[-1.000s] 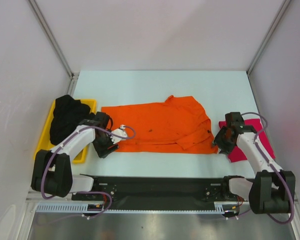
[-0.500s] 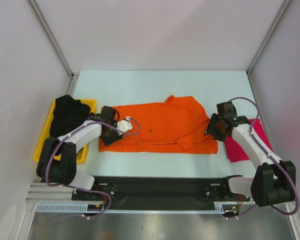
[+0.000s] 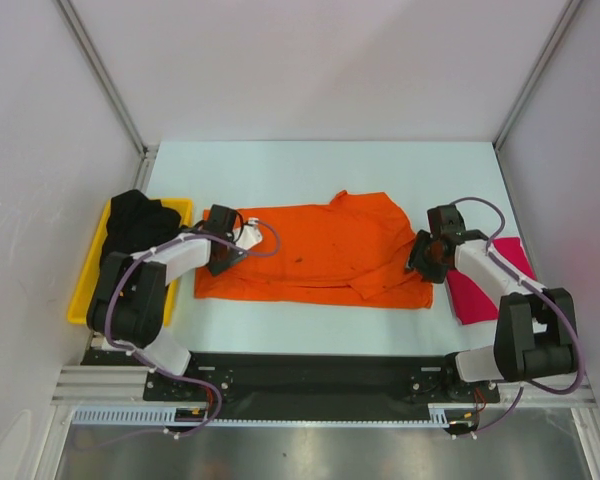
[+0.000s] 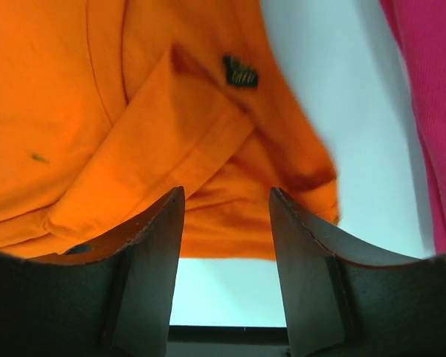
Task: Fold and stack the t-shirts
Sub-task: Fold the tshirt
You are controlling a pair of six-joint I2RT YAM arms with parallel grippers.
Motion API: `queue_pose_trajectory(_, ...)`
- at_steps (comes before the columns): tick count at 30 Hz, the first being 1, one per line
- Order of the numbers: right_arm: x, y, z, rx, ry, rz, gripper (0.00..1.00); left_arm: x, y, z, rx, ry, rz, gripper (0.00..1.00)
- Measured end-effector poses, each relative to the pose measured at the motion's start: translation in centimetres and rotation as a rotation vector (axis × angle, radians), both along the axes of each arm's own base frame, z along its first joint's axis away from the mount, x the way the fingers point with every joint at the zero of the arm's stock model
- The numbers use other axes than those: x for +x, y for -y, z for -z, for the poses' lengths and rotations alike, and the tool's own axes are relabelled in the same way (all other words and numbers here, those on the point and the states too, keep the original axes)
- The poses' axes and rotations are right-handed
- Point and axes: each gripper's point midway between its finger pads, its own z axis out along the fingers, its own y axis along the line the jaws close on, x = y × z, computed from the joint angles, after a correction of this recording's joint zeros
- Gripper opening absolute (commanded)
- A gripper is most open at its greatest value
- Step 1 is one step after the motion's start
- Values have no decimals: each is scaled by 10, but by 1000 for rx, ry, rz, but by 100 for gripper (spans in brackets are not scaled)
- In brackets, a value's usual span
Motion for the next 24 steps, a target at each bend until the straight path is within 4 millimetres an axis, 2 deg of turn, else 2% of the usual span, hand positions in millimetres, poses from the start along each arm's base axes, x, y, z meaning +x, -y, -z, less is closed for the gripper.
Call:
queue_pose_trajectory(3, 14, 2, -6, 1, 16, -1, 55, 17, -14, -3, -14, 20, -109, 63)
queue_pose_trajectory(5, 28, 3, -14, 2, 46, -5, 54, 26, -21, -9, -45, 27, -177, 66)
queue_pose_trajectory(7, 49, 5, -25, 1, 85, -10, 54, 31, -21, -16, -94, 24, -206, 70)
queue_pose_trajectory(11, 99, 5, -41, -6, 161, -30, 53, 33, 2, -35, -234, -4, -182, 76)
queue_pose_trajectory(14, 144, 1, -45, -5, 199, -46, 52, 38, 17, -53, -314, -5, -178, 72)
queue_pose_trajectory(15, 156, 0, -44, -5, 208, -51, 52, 43, 18, -59, -331, 4, -190, 67)
queue_pose_trajectory(17, 184, -4, -39, -9, 213, -65, 51, 58, 18, -72, -358, 27, -230, 62)
queue_pose_trajectory(20, 220, -9, -22, -19, 210, -89, 51, 89, 10, -81, -366, 86, -294, 64)
queue_pose_trajectory(21, 230, -11, -14, -23, 205, -97, 51, 97, 6, -79, -361, 96, -316, 69)
queue_pose_trajectory(24, 253, -17, 5, -37, 182, -128, 51, 114, -3, -62, -337, 83, -374, 72)
